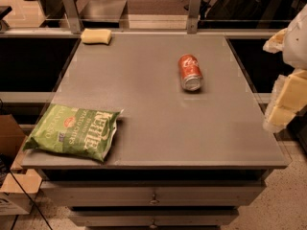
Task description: Move sponge near green jalapeno chip bag
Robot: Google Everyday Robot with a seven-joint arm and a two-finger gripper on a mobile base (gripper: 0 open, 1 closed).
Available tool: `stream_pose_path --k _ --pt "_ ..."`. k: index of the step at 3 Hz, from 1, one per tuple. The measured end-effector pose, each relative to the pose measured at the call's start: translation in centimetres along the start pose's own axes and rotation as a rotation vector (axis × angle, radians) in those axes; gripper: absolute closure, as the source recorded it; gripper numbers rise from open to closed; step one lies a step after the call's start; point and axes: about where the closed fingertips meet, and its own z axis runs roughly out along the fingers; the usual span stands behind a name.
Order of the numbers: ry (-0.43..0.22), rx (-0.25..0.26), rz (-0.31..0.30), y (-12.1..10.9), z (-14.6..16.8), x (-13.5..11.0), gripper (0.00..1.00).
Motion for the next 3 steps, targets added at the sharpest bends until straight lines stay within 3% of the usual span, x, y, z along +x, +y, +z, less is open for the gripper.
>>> stream_pose_path --k 2,3 --pt "-0.013 0.013 0.012 -0.3 -0.2 -0.3 0.0" --pt "-0.104 0.036 0.011 -1.4 -0.4 -2.2 0.0"
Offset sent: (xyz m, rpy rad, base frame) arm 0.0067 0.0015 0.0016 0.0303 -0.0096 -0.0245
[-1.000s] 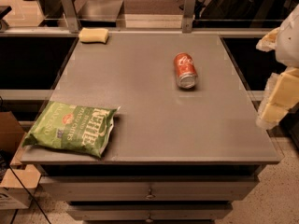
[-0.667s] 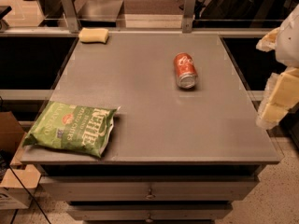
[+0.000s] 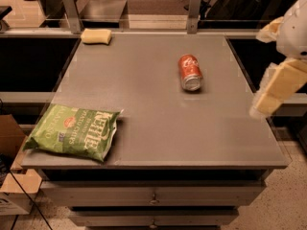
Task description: Move sponge near green jalapeno chip bag
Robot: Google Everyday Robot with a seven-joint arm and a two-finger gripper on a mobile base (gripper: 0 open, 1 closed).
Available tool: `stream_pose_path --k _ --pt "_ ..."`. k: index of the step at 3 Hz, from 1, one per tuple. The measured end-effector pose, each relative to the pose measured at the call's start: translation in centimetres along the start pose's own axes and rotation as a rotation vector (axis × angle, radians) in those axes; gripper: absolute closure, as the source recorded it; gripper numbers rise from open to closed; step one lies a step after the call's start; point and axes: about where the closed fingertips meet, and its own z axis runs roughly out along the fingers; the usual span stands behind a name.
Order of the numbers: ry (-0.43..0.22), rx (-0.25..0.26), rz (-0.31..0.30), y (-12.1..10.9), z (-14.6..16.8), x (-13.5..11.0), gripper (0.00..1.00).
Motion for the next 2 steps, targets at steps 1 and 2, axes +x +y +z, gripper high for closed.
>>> stream_pose_path --k 1,2 --pt "-0.225 0.026 -0.021 -2.4 0.5 -5.2 0.0" --pt "-0.386 0.026 -0.052 -4.6 1.4 -10.5 0.0"
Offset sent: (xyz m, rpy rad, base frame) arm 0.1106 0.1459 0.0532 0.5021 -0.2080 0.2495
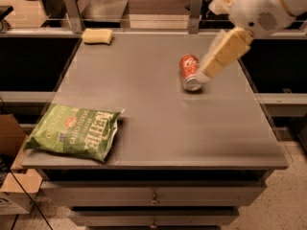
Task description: Move sponge near green jalapeno chip bag
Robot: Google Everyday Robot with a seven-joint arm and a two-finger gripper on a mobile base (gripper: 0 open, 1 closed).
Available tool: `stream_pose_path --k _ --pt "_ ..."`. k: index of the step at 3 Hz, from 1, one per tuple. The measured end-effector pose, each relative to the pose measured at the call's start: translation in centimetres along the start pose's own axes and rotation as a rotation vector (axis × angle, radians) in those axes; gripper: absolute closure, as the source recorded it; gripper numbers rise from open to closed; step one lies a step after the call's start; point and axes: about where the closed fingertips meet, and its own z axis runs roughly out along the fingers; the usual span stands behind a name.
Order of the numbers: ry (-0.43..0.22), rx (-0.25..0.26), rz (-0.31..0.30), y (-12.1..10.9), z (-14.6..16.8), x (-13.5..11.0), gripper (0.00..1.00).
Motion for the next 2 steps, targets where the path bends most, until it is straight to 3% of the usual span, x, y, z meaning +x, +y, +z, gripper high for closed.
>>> stream_pose_path --k 1,2 --pt "-0.091 -0.026 -0.02 -2.78 4.22 -4.01 0.0" --pt "-0.102 -0.035 -0.033 -2.9 4.86 -4.94 0.0"
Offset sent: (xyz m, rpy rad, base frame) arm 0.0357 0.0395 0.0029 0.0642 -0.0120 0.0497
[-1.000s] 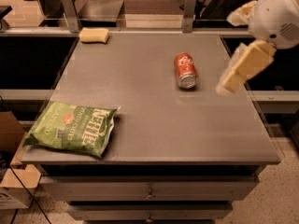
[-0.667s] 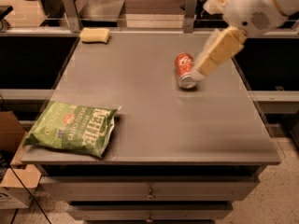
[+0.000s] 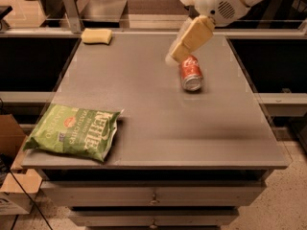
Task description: Move sponge near green jalapeno chip bag
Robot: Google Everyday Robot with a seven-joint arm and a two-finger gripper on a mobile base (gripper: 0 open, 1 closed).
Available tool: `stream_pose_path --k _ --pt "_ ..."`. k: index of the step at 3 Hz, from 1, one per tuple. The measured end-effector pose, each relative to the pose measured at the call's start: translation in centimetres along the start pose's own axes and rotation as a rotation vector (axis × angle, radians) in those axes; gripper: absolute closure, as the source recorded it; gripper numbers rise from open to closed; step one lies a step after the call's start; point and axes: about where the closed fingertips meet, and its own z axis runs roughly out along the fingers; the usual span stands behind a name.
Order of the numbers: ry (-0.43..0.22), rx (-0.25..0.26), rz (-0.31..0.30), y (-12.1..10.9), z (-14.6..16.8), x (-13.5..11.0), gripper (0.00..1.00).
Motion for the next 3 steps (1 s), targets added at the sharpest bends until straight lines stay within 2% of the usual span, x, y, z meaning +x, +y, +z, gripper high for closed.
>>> stream_pose_path --k 1,2,3 --pt "-0.021 0.004 0.028 -0.6 1.8 -0.3 0.0" --pt "-0.055 0.018 0.037 -3.1 5.5 -1.8 0.0" --pt "-0.093 0.037 0.078 -6.1 10.2 -3.5 0.0"
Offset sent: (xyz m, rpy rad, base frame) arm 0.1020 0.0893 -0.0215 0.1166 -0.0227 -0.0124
